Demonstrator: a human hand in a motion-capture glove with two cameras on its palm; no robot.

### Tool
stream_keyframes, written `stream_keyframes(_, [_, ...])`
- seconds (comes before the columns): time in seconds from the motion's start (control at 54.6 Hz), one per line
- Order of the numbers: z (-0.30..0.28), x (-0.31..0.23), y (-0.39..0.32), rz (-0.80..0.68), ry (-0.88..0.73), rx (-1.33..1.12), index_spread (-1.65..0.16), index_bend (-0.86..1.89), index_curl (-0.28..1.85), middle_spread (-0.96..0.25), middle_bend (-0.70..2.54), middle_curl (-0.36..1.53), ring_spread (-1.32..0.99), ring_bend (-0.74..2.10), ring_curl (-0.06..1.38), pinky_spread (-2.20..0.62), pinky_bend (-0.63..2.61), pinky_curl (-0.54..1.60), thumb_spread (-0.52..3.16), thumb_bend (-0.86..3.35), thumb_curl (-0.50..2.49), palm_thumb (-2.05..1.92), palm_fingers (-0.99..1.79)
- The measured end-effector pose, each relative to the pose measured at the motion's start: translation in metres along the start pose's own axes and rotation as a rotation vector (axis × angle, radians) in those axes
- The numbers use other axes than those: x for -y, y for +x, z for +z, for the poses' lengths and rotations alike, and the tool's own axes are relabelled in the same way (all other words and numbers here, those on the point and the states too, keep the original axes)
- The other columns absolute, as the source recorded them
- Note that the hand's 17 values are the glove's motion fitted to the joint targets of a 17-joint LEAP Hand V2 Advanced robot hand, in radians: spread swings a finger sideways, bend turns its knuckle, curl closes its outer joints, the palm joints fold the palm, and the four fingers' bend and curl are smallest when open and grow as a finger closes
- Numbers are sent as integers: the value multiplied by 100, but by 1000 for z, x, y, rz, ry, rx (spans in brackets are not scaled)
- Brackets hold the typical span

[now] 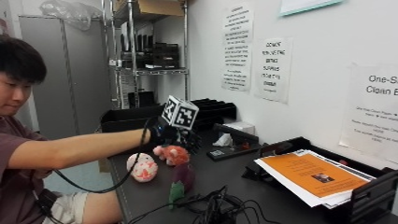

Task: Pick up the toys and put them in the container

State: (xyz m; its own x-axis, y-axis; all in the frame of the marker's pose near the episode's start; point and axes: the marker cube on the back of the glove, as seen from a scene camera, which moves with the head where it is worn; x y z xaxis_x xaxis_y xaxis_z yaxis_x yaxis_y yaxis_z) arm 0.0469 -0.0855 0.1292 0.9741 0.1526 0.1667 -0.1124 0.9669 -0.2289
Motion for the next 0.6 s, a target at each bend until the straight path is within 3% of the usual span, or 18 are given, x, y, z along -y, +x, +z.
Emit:
stream_keyframes(0.201, [97,44,17,83,-190,-69,-19,6,12,7,14,24,1,39,18,4,89,32,128,-2,24,-1,-36])
stream_keyframes(0.33, [118,55,23,82,-58,-206,-20,4,11,9,11,23,4,38,19,6,91,33,120,-2,27,1,-28])
stream_keyframes(0.513, [116,69,39,22,94,-144,-23,8,9,-1,30,29,-13,88,31,-5,96,33,121,4,31,17,33])
stream_keyframes(0.531, [116,71,40,16,112,-119,-23,8,9,0,26,27,-13,86,30,-5,98,33,120,3,31,16,24])
stream_keyframes(0.568, [115,75,43,3,152,-70,-24,10,9,-5,40,32,-19,98,34,-11,96,33,124,7,33,25,49])
stream_keyframes(0.604, [114,77,47,-7,182,-37,-25,11,9,-8,45,34,-22,102,36,-15,95,32,126,9,34,29,53])
